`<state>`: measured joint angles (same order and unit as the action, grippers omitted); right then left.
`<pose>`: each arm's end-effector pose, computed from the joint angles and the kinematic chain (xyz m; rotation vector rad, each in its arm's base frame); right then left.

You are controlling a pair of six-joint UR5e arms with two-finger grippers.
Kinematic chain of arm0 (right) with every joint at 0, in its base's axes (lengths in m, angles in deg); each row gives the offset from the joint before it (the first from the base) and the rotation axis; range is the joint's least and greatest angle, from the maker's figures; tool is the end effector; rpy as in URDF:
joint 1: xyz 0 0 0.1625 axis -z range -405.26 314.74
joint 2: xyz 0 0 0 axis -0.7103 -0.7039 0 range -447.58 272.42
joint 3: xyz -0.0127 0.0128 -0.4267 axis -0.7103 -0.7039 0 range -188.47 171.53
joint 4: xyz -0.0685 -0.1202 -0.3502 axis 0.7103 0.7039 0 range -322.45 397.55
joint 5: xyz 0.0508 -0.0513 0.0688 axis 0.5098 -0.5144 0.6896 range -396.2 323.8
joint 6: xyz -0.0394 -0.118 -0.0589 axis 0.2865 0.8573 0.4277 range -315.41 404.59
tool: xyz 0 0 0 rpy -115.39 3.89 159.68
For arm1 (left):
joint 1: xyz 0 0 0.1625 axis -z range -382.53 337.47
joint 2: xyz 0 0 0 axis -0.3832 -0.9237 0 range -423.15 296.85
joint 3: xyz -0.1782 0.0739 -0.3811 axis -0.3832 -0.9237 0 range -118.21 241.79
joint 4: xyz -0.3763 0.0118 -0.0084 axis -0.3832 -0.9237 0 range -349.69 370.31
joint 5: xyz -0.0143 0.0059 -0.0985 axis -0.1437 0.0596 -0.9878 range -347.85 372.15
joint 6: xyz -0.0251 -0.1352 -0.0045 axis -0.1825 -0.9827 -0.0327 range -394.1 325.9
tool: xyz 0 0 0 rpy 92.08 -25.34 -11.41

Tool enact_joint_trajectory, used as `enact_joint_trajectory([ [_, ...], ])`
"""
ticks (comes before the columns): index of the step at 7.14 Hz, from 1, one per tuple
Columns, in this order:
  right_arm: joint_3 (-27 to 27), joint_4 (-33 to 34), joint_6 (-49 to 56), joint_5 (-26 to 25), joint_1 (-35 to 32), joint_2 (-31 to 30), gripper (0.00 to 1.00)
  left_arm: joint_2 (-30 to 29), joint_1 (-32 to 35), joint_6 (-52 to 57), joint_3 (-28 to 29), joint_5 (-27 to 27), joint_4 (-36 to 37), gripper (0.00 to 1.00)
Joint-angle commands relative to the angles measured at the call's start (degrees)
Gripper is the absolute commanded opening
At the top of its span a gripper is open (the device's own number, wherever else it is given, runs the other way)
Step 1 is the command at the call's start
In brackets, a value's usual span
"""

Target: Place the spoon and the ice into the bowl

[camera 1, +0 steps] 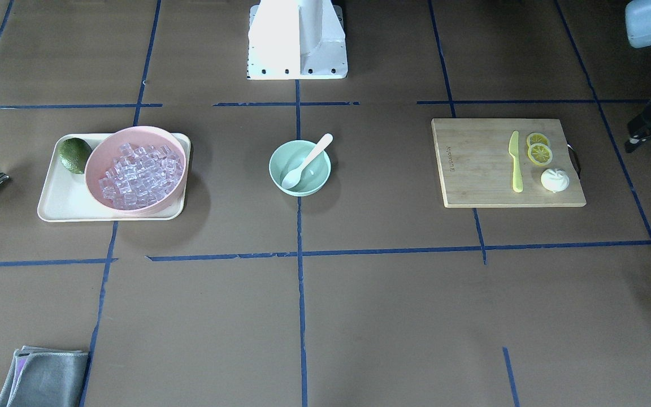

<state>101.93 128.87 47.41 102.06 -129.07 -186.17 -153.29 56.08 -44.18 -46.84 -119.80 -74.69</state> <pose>-0.0123 -0.3966 0.5846 0.1475 -0.8463 -0.2247 0.0494 -0.4549 0.5520 0.0899 0.7587 0.1098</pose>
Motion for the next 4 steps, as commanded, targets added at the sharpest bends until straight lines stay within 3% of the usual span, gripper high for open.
enact_joint_trajectory([
  [1,0.3,0.3,-3.8,-0.2,1.9,3.4,1.00,9.1,6.7,12.3,1.7,-1.0,-4.5,1.00],
  [3,0.5,0.3,-9.5,-0.3,5.1,7.2,1.00,9.4,13.2,21.6,2.9,-3.5,-4.1,1.00],
  [4,0.4,0.1,-13.3,-0.4,7.7,9.4,1.00,9.5,13.3,21.6,2.3,-3.8,-4.1,1.00],
])
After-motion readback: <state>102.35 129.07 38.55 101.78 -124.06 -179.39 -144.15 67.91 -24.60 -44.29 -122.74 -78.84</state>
